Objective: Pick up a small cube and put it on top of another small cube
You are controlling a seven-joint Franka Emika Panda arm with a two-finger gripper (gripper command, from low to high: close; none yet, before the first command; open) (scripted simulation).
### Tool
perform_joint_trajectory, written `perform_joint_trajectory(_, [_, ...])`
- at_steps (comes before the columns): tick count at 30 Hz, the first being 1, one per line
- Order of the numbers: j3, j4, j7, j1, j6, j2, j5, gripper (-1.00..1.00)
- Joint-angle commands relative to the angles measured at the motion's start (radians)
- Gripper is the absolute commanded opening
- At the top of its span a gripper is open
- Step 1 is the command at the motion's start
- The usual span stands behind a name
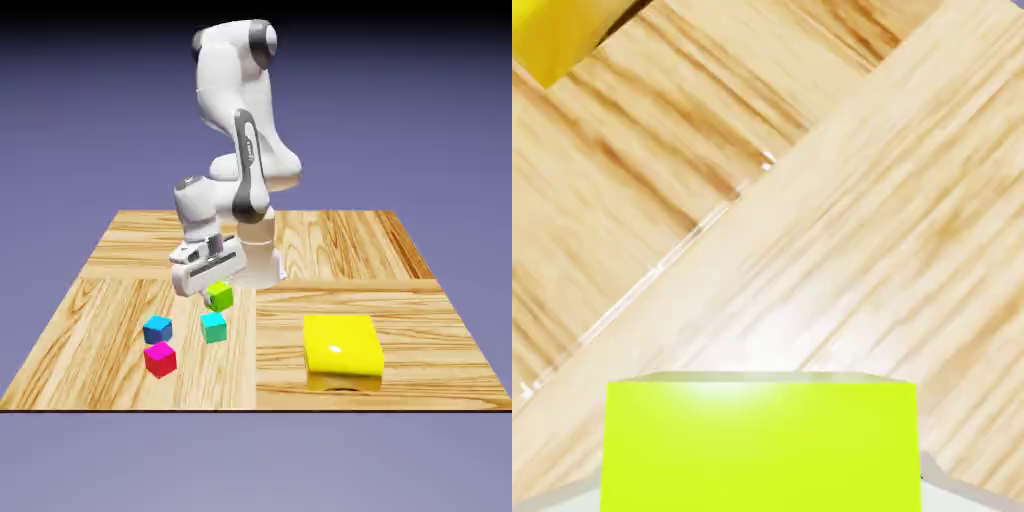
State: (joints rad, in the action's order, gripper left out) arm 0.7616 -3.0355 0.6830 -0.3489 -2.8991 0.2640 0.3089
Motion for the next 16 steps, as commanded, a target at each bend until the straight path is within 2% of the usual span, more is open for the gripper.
perform_joint_trajectory(1, [0.036, 0.001, -0.002, -0.036, -0.010, -0.006, -0.004, -1.00])
perform_joint_trajectory(16, [0.580, 0.008, -0.034, -0.567, -0.150, -0.092, -0.064, -1.00])
